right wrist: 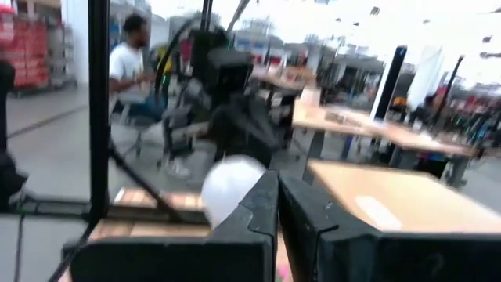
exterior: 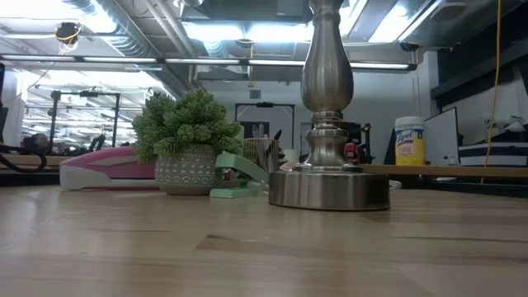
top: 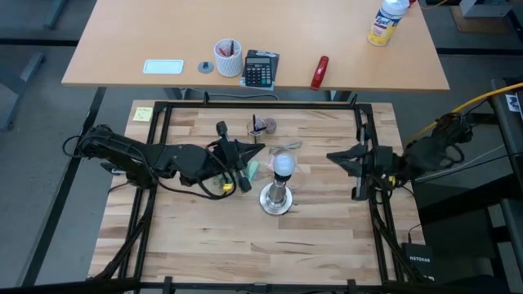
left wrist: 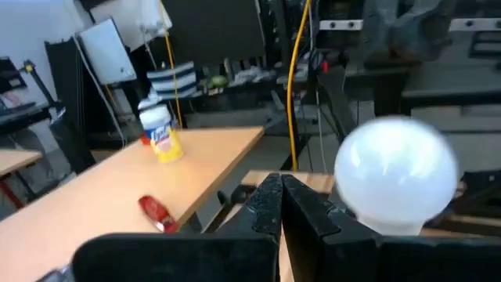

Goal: Screw lightbulb
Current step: Remove the lightbulb from the lamp

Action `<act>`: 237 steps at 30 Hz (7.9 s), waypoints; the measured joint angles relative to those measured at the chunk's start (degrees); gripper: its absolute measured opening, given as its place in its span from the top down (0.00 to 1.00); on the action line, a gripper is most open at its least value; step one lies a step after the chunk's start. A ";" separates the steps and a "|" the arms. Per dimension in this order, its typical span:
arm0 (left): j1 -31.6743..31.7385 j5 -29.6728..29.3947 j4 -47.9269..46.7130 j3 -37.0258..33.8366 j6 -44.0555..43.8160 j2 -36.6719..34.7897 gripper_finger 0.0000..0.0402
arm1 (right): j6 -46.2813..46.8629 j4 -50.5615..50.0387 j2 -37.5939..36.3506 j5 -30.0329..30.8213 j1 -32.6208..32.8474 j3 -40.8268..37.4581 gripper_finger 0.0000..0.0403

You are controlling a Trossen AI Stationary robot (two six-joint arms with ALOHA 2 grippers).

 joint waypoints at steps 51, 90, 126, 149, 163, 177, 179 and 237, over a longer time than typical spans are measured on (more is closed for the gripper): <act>9.74 28.44 34.91 -26.32 -11.59 -6.54 1.00 | 1.75 22.61 7.50 -4.79 -0.68 -12.15 0.96; 9.96 28.71 44.37 -25.88 -11.45 -2.43 1.00 | 1.76 28.94 11.38 -11.18 -5.62 -12.15 0.96; 8.30 28.40 47.23 -25.86 -14.79 -0.47 1.00 | 1.76 30.52 11.34 -11.21 -5.62 -12.15 0.96; 7.76 27.94 46.87 -25.86 -13.48 -0.46 1.00 | 1.87 32.14 13.74 -10.51 -8.98 -12.13 0.96; 5.49 29.12 46.82 -25.86 -11.75 -0.46 1.00 | 1.95 32.03 13.74 -8.46 -8.94 -12.13 0.96; 4.74 24.53 58.27 -25.86 -0.16 -0.73 1.00 | 1.85 31.77 13.42 -8.70 -6.68 -12.13 0.96; 6.09 23.32 58.89 -25.85 -0.09 -1.01 1.00 | 1.80 31.82 13.42 -8.78 -5.82 -12.13 0.96; 4.77 29.57 39.01 -21.35 -9.87 -0.24 1.00 | 0.69 31.97 13.47 -3.36 -8.07 -12.13 0.96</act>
